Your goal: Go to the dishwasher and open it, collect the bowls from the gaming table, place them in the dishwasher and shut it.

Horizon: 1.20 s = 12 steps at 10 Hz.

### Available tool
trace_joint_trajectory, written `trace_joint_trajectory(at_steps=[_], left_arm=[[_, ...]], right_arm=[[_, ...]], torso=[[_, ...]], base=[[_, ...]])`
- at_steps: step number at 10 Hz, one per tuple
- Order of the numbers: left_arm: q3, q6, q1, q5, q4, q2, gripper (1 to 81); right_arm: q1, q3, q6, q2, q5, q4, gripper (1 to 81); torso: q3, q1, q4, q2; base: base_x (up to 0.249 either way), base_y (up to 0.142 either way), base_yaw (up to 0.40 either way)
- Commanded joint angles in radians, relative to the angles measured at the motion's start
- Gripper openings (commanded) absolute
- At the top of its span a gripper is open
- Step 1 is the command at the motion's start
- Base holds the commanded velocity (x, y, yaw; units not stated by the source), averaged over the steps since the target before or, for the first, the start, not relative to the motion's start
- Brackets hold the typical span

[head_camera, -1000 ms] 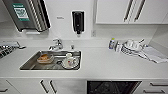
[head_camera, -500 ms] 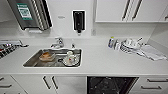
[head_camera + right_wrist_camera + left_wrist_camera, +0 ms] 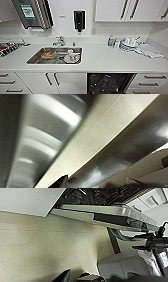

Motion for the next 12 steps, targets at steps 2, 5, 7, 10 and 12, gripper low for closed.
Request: trace_joint_trajectory(at_steps=[2, 5, 7, 10, 12], left_arm=[[-0.010, 0.010, -0.030, 0.039, 0.022, -0.001, 81.1], [-0.033, 0.010, 0.016, 0.036, 0.046, 0.026, 81.1], [-0.087, 0.010, 0.049, 0.036, 0.051, 0.063, 81.1], [-0.179, 0.010, 0.118, 0.036, 0.077, 0.121, 81.1], [-0.266, 0.010, 0.192, 0.023, 0.108, 0.170, 81.1]], right_arm=[[-0.049, -0.114, -0.079, 0.091, -0.331, -0.097, 81.1], [-0.073, -0.152, -0.102, 0.114, -0.317, -0.100, 81.1], [-0.098, -0.187, -0.154, 0.123, -0.283, -0.100, 81.1], [-0.162, -0.233, -0.317, 0.142, -0.206, -0.102, 81.1], [-0.222, -0.232, -0.419, 0.154, -0.101, -0.105, 81.1]], torso=[[0.000, 0.000, 0.000, 0.000], [-0.001, 0.000, 0.000, 0.000], [-0.001, 0.000, 0.000, 0.001], [0.000, 0.000, 0.001, 0.000], [-0.001, 0.000, 0.001, 0.000]], base=[[-0.110, 0.000, 0.000], [-0.110, 0.000, 0.000], [-0.101, 0.000, 0.000], [-0.027, 0.000, 0.000], [0.000, 0.000, 0.000]])
